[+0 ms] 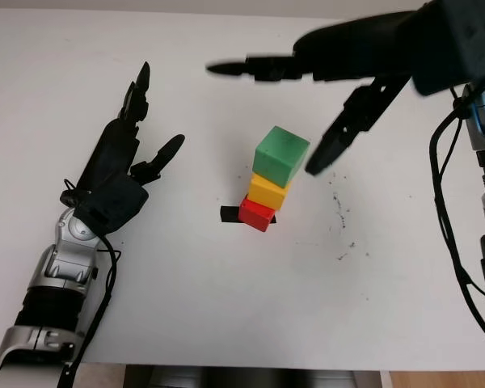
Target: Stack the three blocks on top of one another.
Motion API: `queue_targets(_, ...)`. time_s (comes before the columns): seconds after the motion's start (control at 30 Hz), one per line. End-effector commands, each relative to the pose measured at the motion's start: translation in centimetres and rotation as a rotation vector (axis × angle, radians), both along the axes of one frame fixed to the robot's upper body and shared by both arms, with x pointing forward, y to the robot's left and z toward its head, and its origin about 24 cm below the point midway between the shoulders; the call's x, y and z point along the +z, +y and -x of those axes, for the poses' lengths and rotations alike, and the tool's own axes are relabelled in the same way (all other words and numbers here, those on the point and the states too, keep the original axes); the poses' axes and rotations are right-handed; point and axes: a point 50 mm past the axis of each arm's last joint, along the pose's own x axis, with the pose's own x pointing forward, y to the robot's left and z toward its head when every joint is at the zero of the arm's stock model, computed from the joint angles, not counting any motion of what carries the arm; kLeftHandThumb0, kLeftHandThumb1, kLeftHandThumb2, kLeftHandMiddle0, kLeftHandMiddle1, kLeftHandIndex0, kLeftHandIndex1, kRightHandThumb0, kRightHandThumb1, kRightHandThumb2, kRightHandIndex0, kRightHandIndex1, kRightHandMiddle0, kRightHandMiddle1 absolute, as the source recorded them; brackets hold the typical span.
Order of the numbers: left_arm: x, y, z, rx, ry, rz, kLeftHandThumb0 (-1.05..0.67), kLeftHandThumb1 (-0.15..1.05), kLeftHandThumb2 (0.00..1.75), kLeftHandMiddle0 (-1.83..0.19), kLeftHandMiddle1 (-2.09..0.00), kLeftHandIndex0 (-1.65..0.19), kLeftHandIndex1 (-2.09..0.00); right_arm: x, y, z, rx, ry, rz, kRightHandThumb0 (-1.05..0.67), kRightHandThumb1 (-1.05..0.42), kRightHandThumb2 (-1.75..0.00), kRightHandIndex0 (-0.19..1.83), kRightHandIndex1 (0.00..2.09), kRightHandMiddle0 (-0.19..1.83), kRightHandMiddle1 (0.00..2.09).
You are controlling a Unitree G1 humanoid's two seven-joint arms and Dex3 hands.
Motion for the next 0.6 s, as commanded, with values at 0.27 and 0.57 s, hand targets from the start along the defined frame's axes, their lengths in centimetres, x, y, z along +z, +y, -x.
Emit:
queue_targets(0.27, -0.2, 0.3, 0.0, -0.005, 0.024, 0.13, -0.8, 1.05, 0.55, 0.19, 0.0, 0.19, -0.02, -8.3, -5.7, -0.4, -0.334, 0.091, -0.475, -0.9, -1.05, -0.71, -0.19, 0.0, -0.19, 0.0)
queue_targets(0.57, 0.0, 0.5, 0.0, -0.019, 0.028, 0.199, -0.77, 1.05, 0.59, 0.19, 0.0, 0.19, 0.0, -13.1, -5.7, -0.1, -0.452, 0.2, -0.674, -0.88, -1.05, -0.77, -0.19, 0.0, -0.19, 0.0)
